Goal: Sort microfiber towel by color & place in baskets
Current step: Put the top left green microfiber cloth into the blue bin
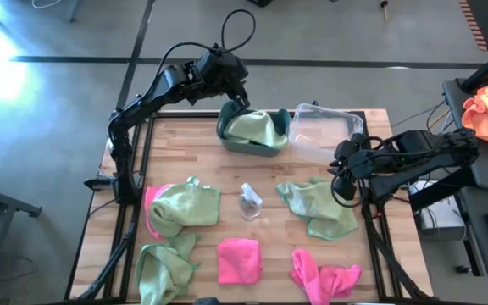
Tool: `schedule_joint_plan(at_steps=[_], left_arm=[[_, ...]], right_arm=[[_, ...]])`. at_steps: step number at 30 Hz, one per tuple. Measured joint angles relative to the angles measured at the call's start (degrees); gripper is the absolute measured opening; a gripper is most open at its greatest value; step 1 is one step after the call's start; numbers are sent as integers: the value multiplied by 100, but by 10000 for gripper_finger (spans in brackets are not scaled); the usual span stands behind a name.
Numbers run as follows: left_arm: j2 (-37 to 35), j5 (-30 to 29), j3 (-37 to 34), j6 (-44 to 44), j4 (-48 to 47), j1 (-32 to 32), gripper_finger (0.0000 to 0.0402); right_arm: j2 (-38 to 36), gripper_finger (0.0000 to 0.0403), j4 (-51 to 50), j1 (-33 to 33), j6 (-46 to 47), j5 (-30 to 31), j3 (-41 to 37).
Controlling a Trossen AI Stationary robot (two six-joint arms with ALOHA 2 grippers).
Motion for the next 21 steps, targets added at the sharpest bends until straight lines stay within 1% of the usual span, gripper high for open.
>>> schedule_joint_plan(at_steps=[3,7,17,21], left_arm=[[0,152,-1,-212,-247,-17,80],[0,401,-1,-548,-988,-90,81],[0,407,-14,-709,-2831,-476,81],[-69,411,-62,-792,-2940,-671,81]], right_arm=[[0,82,2,0,5,0,0],[0,82,4,0,254,-1,-4],[2,82,-4,0,286,-50,-171],[2,82,-7,0,292,-50,-240]])
